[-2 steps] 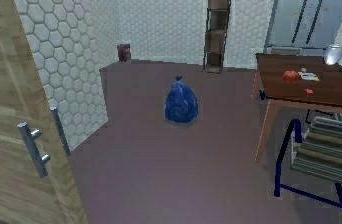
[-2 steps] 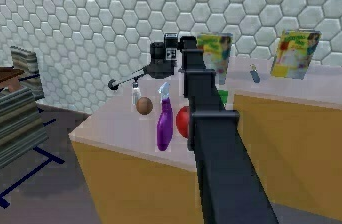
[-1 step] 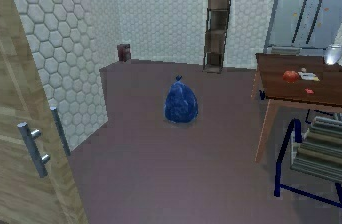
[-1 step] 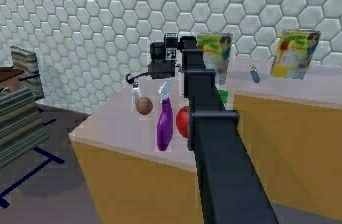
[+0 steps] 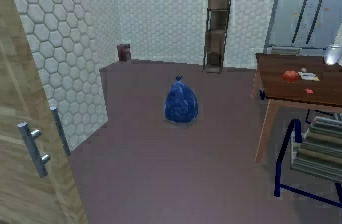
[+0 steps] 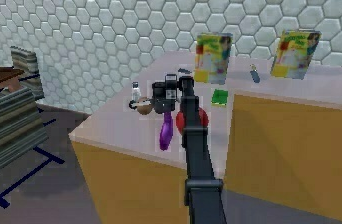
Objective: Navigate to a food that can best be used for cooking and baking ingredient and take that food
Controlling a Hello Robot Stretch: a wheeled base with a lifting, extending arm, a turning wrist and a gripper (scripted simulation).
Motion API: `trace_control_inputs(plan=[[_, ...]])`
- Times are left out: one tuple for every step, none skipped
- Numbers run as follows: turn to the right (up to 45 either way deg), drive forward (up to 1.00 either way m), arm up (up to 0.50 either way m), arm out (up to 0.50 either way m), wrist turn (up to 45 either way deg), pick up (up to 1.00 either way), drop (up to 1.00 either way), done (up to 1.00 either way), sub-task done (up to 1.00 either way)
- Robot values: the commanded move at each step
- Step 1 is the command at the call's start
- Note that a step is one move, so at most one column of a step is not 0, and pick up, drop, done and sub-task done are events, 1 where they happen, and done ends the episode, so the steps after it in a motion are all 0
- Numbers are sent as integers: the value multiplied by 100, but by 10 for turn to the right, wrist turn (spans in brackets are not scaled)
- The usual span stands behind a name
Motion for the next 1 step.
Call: trace_control_inputs(plan=[[0, 0, 0, 0, 0, 100, 0, 0, 0]])
